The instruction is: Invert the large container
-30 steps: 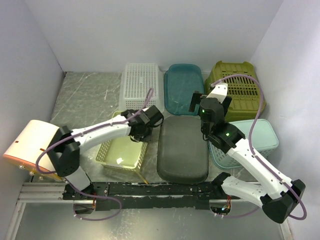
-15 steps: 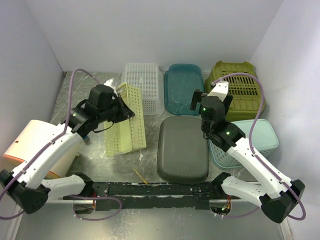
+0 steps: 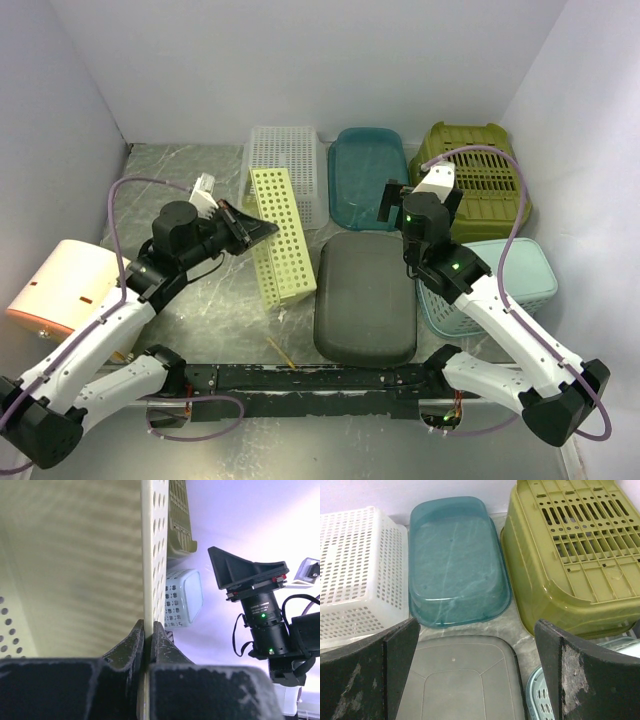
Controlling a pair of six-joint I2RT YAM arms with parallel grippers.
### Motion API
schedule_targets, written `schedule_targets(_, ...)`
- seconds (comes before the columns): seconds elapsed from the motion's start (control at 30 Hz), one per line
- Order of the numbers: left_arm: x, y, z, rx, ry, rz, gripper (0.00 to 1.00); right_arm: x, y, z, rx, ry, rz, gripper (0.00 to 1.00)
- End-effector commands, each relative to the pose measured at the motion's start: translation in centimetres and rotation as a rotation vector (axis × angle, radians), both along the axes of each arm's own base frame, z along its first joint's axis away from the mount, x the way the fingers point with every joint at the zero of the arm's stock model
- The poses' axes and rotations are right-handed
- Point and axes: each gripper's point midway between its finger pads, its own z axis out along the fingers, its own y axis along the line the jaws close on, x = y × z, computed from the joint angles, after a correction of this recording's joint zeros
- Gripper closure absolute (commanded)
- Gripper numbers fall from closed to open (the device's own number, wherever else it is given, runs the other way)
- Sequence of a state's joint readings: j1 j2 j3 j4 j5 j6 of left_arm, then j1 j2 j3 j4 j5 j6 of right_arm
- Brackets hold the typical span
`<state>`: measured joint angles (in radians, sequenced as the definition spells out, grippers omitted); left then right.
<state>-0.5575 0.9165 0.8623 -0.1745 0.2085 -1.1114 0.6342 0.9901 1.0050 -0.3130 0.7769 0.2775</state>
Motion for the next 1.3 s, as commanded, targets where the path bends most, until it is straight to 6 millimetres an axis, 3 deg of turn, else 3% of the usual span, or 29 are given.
schedule_targets(0.0,-1.5,-1.1,1.2,-0.197,0.000,-0.156,0.93,0.0,0.0,1.0,0.037,-0.025,0.002,0.00)
schedule_targets(0.27,-5.1,-2.2,-0.4,-0.243,0.091,-0.392,0.93,0.2,0.5,0.6,0.040,-0.016,0.023,0.00)
schedule_targets(0.47,-6.5,-2.8,-1.0,-0.327,0.119,-0.509,0.93,0.6,1.4,0.2,0.056,-0.004,0.047,0.00)
schedule_targets(0.6,-7.4,-3.0,-2.6,-0.364,0.196,-0.557,0.93,0.8,1.5,0.2,0.051,0.001,0.047,0.00)
schedule_targets(0.77,-7.5,-2.5,-5.1,-0.371,0.251,-0.548,0.93,0.8,1.7,0.2,0.064,-0.001,0.058,0.00)
schedule_targets(0.87,-7.7,-2.0,-5.6,-0.431,0.275,-0.546,0.93,0.8,1.8,0.1,0.064,0.004,0.057,0.00)
schedule_targets(1.17,-6.5,1.1,-8.4,-0.414,0.347,-0.511,0.93,0.8,1.9,0.1,0.074,0.006,0.065,0.00)
schedule_targets(1.27,-5.3,2.3,-9.5,-0.315,0.352,-0.505,0.83,0.7,1.9,0.0,0.074,0.007,0.064,0.00)
